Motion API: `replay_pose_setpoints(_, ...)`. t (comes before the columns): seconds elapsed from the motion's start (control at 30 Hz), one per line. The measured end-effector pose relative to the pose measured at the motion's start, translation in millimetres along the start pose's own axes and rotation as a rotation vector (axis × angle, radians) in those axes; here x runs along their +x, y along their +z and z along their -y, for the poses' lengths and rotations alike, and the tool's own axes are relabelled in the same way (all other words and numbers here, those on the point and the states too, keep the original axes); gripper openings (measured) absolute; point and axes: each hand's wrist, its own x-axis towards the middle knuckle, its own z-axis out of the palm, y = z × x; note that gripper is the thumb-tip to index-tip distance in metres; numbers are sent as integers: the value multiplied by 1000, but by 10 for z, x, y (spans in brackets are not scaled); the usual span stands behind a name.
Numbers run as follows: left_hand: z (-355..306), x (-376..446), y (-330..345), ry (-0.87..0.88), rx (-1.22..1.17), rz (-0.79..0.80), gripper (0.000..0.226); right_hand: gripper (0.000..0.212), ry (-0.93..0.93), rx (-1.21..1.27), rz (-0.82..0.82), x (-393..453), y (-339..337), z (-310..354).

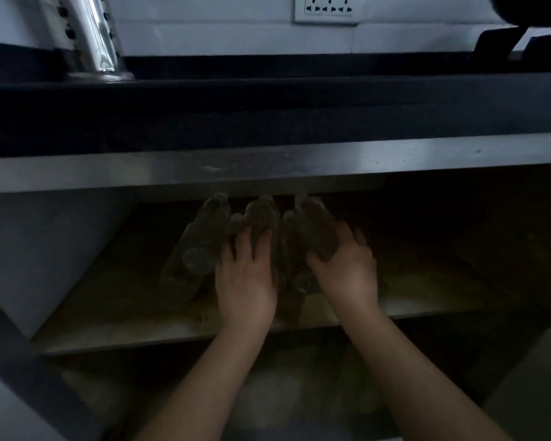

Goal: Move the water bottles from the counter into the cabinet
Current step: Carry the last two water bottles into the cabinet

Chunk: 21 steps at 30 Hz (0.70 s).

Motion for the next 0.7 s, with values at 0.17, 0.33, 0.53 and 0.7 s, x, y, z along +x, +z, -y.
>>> replay_pose_setpoints(0.17,46,-46,15,69,79,17,73,68,-116,-113,-22,-82,44,-38)
replay_pose_setpoints(0.33,185,-135,-80,112,52,98,83,76,-237,-115,-34,-255,29,-142)
replay_pose_setpoints(0.53,251,-184,-110,83,39,121,73,76,-242,-77,-30,-206,92,-121)
replay_pose_setpoints(0.7,202,-41,-26,122,34,97,74,78,-256,-85,-28,-135,139,-110)
